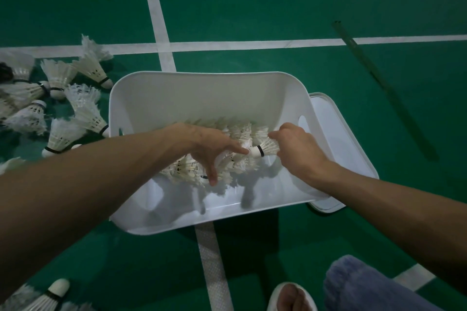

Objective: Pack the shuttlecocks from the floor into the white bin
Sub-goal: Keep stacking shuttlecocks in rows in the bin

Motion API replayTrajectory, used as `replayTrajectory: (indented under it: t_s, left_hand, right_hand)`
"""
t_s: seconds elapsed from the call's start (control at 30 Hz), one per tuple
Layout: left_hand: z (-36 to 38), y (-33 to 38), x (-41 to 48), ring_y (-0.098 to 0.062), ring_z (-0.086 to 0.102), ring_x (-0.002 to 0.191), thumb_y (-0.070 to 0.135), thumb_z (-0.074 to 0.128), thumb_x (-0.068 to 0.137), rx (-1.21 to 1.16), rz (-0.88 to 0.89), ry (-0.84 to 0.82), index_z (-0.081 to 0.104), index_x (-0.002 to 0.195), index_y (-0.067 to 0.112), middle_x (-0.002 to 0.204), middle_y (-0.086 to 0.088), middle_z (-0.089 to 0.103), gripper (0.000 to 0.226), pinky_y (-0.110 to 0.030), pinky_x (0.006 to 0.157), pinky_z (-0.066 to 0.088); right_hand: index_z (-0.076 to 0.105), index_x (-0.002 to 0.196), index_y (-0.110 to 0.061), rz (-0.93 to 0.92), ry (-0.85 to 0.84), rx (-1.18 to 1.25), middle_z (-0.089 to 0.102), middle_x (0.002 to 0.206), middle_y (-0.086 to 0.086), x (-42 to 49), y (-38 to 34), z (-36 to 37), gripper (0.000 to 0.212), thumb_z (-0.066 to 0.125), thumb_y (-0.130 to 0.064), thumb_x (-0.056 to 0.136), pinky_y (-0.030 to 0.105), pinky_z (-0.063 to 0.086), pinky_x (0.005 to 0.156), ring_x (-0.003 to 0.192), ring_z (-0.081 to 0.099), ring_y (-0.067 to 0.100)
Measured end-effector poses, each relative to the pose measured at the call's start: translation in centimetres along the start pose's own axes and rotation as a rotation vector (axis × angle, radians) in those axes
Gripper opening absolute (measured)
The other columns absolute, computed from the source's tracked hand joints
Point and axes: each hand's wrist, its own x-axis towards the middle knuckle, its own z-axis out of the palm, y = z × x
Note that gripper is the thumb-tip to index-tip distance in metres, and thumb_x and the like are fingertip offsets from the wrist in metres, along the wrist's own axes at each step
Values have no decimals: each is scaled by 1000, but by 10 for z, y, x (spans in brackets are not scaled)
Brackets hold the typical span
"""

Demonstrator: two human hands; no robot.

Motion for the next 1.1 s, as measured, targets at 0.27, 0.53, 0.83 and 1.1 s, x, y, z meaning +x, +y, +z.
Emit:
replayTrajectory:
  t_s: [0.27, 0.53, 0.83, 1.1]
  left_hand:
    - [-1, 2, 0, -26, 34, 137, 43, 83, 63, 7, -15, 13, 19, 147, 41, 153, 0, 31, 105, -46, 114, 25]
    - [-5, 7, -4, -24, 41, 131, 39, 84, 65, -7, -10, 24, 30, 142, 36, 146, 1, 42, 94, -40, 107, 32]
    - [-5, 4, -5, -25, 43, 129, 41, 84, 64, 15, -6, 24, 31, 140, 39, 145, 0, 43, 93, -46, 108, 35]
    - [-9, 9, -4, -25, 45, 126, 39, 83, 66, 47, -17, 21, 32, 140, 37, 142, -1, 45, 90, -40, 104, 37]
  right_hand:
    - [60, 129, -14, 45, 11, 51, 62, 122, 11, 3, 2, -3, 47, 67, -2, 83, 39, 47, 93, 112, 58, 29]
    - [65, 117, -12, 23, 48, 4, 60, 113, 10, 1, 0, -2, 38, 62, 3, 82, 39, 50, 81, 98, 60, 30]
    - [63, 118, -14, -47, 50, -39, 56, 111, 5, 1, -5, -8, 44, 55, 5, 80, 44, 53, 78, 91, 61, 32]
    - [65, 109, -9, -102, -38, -77, 55, 103, 7, 2, -10, -2, 39, 53, 8, 76, 43, 52, 78, 90, 59, 32]
